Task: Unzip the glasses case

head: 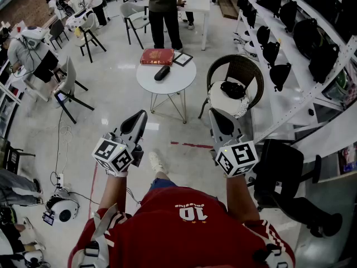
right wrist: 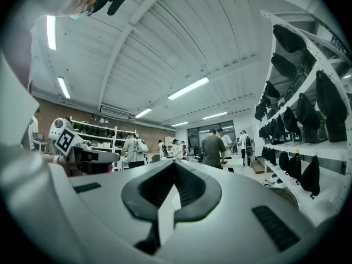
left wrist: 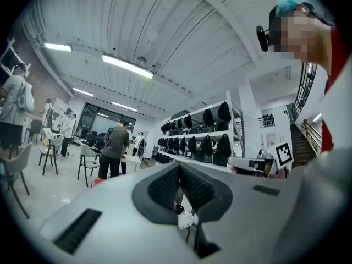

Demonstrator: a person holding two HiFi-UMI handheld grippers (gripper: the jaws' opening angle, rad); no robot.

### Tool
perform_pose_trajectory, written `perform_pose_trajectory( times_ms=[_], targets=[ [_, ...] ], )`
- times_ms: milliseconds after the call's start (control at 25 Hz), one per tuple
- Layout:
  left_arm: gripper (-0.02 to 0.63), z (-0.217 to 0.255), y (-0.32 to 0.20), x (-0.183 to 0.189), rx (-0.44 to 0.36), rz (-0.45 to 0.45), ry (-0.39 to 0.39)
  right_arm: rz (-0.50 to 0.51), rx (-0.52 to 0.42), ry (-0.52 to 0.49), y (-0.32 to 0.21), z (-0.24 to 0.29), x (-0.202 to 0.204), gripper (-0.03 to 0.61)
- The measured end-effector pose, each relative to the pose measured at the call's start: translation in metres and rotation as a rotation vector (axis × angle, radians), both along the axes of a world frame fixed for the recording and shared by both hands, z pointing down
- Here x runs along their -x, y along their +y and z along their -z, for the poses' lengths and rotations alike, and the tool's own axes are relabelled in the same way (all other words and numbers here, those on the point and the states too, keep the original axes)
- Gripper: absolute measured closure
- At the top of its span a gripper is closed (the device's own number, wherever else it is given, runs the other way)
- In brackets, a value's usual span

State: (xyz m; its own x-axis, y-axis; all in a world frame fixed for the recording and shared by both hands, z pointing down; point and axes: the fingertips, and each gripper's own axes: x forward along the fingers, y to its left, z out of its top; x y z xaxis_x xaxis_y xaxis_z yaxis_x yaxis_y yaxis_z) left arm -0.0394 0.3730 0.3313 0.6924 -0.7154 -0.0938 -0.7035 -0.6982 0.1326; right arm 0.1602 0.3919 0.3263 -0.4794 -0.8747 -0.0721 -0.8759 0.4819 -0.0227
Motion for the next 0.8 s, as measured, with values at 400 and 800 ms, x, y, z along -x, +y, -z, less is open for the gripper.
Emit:
perform_pose_trajectory(
  times_ms=[400, 800],
  targets=[
    [0.606, 0.005, 0.004, 0.0, -0.014, -0.006, 0.005, -0.006, -0.013, 0.0, -0.001, 0.004, 0.001, 0.566],
    [0.606, 0.003, -0.003, 0.007, -0.008, -0.004, 0.015, -0.014, -0.028, -0.014, -0.014, 0.005, -0.001, 0.566]
  ],
)
